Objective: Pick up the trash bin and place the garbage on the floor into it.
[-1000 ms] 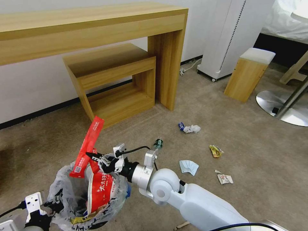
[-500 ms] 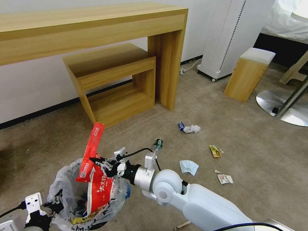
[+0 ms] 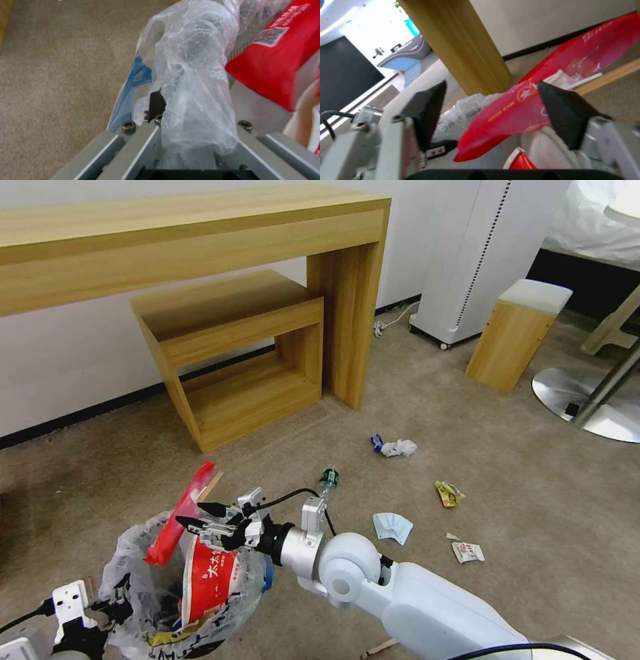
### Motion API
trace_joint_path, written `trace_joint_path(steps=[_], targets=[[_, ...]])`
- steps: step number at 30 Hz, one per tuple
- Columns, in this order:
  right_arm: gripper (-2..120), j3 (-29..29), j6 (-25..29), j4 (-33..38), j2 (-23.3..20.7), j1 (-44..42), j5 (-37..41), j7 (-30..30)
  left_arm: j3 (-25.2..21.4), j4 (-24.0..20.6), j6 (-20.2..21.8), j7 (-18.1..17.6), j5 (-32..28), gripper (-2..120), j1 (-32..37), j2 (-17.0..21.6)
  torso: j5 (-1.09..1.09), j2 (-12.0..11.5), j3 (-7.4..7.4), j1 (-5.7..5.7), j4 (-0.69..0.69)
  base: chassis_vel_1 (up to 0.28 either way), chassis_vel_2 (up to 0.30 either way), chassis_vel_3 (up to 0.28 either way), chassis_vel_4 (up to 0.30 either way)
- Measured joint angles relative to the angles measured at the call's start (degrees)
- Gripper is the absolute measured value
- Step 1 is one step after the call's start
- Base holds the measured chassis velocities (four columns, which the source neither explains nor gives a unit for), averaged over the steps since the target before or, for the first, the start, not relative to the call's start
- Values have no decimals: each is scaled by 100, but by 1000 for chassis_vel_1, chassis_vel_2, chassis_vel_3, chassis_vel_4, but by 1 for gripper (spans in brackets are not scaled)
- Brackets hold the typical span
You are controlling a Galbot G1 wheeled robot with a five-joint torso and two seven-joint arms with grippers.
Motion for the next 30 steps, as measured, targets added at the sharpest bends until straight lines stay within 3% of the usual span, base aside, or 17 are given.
trace_joint_path(steps=[6,15,19,23,30], targets=[[98,8,34,-14,33,-3,-58,164,-5,0,-4,-9,7,1,5,0,0,0,0,0,0,0,0,0,0],[100,235,55,146,21,31,-21,227,35,23,-8,5,-4,1,-12,-5,0,0,0,0,0,0,0,0,0],[100,772,36,459,-80,66,104,224,46,67,-12,18,-53,1,-22,18,0,0,0,0,1,0,0,0,0],[100,1464,-8,960,-472,79,320,226,42,77,14,13,-305,1,-71,58,0,0,0,0,0,0,0,0,0],[100,2034,-22,1377,-896,-223,295,333,49,62,43,-9,-560,1,-131,72,1,0,0,0,0,0,0,0,0]])
